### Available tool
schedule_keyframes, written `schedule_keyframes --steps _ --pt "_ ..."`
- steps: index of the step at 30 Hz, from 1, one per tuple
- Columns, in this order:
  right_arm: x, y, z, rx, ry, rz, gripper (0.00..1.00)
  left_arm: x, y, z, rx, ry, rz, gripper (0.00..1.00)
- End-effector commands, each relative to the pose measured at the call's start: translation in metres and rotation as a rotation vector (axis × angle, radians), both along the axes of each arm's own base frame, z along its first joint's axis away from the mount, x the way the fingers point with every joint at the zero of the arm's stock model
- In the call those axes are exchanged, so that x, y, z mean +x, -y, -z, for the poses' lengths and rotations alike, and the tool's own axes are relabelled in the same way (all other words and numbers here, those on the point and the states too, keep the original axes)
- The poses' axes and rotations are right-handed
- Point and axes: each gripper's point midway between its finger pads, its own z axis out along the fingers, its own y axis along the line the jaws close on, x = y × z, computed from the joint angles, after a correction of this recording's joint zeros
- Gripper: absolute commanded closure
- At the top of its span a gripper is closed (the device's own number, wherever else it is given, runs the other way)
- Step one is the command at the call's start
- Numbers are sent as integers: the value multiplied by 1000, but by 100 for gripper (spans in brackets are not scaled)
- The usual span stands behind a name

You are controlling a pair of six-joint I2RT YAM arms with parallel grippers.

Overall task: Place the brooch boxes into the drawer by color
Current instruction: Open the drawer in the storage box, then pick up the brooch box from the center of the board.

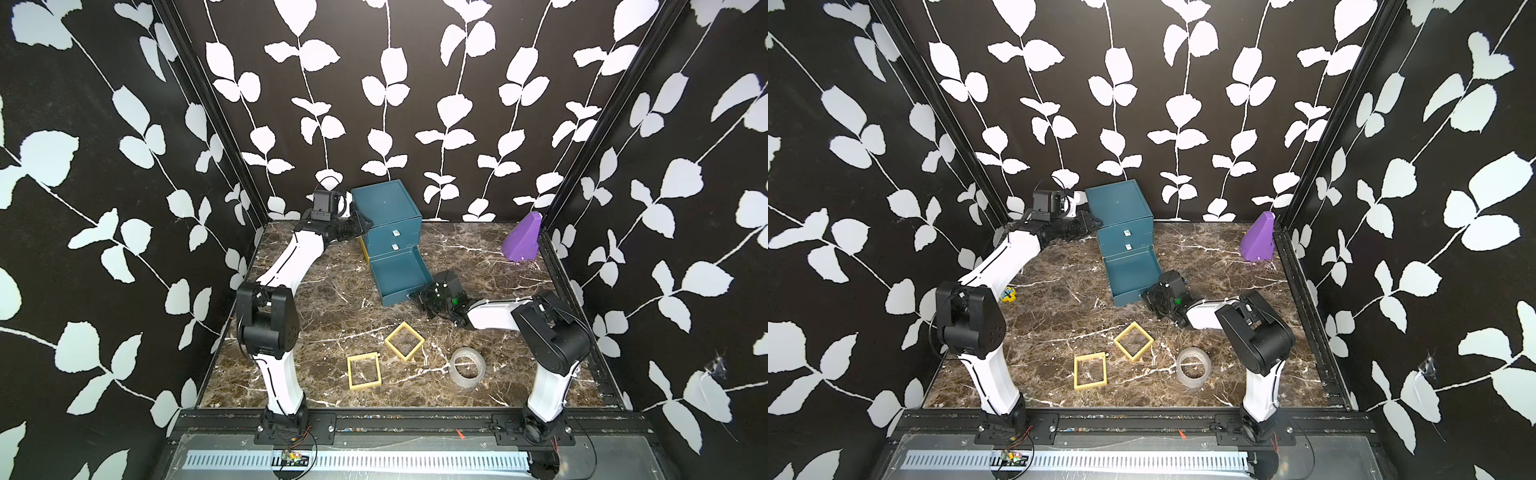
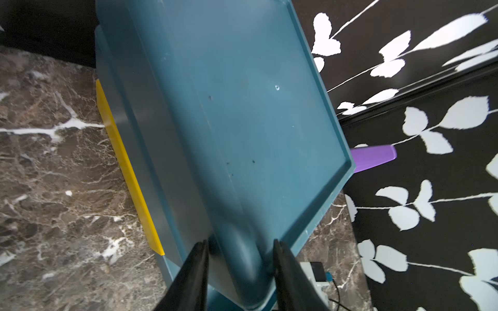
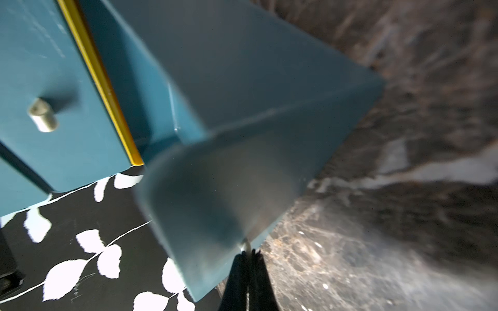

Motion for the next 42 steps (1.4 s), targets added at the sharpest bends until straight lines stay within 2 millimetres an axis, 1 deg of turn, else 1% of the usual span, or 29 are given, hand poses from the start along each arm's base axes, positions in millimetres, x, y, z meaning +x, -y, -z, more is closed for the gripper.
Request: schedule_keyframes --steps 1,3,5,6,10,13,14,15,16,19,22,24,26,27,30,33,36,38,40,42 --pt "-7 3 -12 0 0 1 76 -6 2 -9 -1 7 13 55" --pt "-7 6 -17 -27 16 -13 57 -9 0 -15 -2 16 6 50" --pt "-7 8 -26 -58 39 -35 45 -12 -3 -20 -1 19 -10 47" --pt "-7 10 -32 -82 55 -51 41 -15 -5 -24 2 24 -20 47" --pt "-10 18 -57 -186 131 -140 34 -28 -12 -32 11 26 -55 43" --pt "-19 24 -72 -279 178 -249 30 -46 -16 -38 20 26 -63 43" --pt "-22 25 -71 -321 191 -297 29 -53 -19 -39 22 24 -65 42" --pt "-28 29 -85 -354 231 -342 29 -61 -20 -40 19 21 -65 42" --pt "-31 31 -89 -392 250 -384 30 -68 -20 -40 17 17 -64 43" --pt "-47 40 -95 -508 303 -536 36 -93 -19 -36 12 -12 -49 44" --pt "-64 46 -98 -589 358 -699 42 -129 -13 -27 39 -43 -20 46" --pt "-79 51 -95 -643 360 -822 47 -156 -9 -19 56 -62 -5 47" --pt "-92 55 -93 -699 366 -918 49 -183 -6 -8 71 -94 -1 48" --pt "-100 56 -92 -724 367 -968 51 -197 -4 1 74 -111 -2 48" --pt "-117 62 -83 -792 343 -1066 53 -234 -2 15 70 -133 -12 50" --pt "-127 64 -75 -835 327 -1112 55 -265 -2 27 80 -144 -13 51" --pt "-133 64 -67 -853 308 -1133 57 -292 -3 31 131 -104 -9 51" --pt "-134 65 -61 -871 286 -1143 60 -307 -4 33 169 -68 -19 52" --pt "-135 68 -54 -891 257 -1155 62 -317 -7 33 207 -27 -39 53" --pt "-136 68 -50 -898 246 -1169 63 -325 -5 35 230 7 -45 53"
